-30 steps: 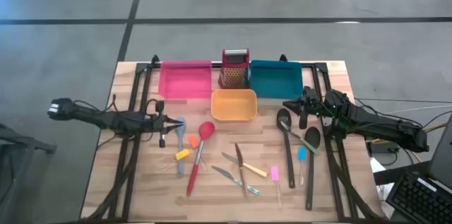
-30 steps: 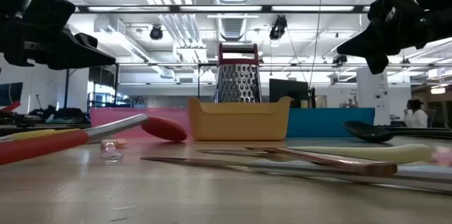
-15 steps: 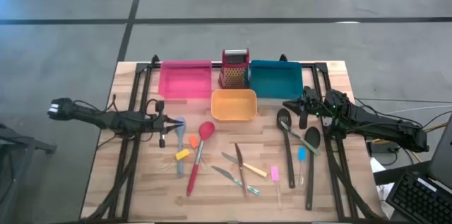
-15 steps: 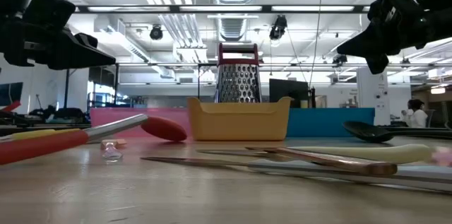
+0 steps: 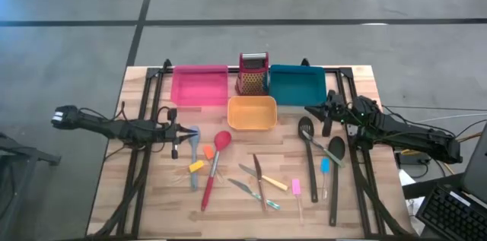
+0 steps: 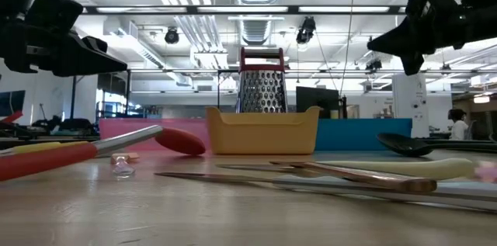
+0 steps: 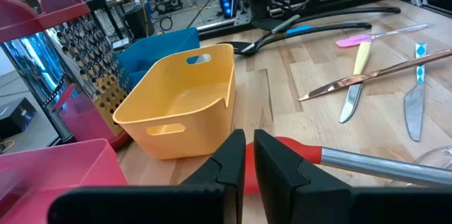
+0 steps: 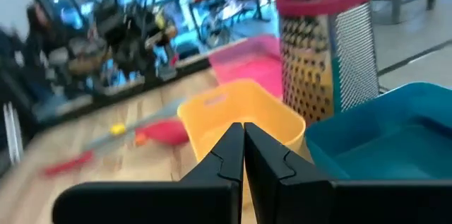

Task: Pick & Place Kitchen Items
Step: Put the green table knife into the blue bin

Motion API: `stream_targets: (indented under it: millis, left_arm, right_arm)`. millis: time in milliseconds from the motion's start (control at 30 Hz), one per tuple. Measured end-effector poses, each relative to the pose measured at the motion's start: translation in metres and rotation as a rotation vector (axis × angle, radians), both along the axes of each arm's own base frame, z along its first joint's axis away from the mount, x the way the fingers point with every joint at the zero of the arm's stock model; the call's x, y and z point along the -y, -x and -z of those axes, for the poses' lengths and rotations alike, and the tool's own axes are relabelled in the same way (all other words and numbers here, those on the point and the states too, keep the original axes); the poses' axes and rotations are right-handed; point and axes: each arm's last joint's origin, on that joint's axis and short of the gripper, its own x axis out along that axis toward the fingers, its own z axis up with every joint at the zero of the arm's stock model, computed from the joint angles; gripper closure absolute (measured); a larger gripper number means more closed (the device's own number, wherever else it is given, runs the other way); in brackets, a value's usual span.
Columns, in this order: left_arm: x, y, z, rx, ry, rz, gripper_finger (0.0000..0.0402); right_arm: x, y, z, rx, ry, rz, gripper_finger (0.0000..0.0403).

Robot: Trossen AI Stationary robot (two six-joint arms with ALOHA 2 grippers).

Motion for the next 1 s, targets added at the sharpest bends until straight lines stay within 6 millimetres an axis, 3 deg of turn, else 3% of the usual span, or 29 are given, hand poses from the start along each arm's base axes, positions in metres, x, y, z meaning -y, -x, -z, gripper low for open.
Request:
stream_targets:
  millis: [133,367,467,600,700,800,900,1000]
  left_arm:
    - [0.0,0.0,0.0,0.0,0.0,0.0,0.0367]
    - [0.0,0.0,0.0,0.0,0.0,-0.001,0.0367]
    - [0.0,0.0,0.0,0.0,0.0,-0.001,0.0367]
    - [0.0,0.0,0.0,0.0,0.0,-0.001,0.0367]
    - [0.0,0.0,0.0,0.001,0.0,-0.001,0.0367]
    - [0.0,0.0,0.0,0.0,0.0,-0.001,0.0367]
    - [0.0,0.0,0.0,0.0,0.0,-0.001,0.0367]
    - [0.0,0.0,0.0,0.0,0.0,-0.001,0.0367]
  right_arm:
    - [0.002,-0.002,-0.015,0.185,-0.055,0.026,0.0394]
    - [-0.001,0.002,-0.06,0.655,0.087,-0.029,0.0394]
    - [-0.006,0.001,-0.075,0.755,0.148,-0.198,0.0394]
    - [-0.019,-0.008,-0.111,0.786,0.363,-0.578,0.0394]
    - [-0.031,-0.028,-0.136,0.771,0.449,-0.786,0.0394]
    - [-0.041,-0.06,-0.151,0.682,0.527,-0.82,0.0394]
    - [-0.047,-0.096,-0.16,0.428,0.49,-0.75,0.0394]
    - [-0.047,-0.125,-0.16,0.01,0.374,-0.583,0.0394]
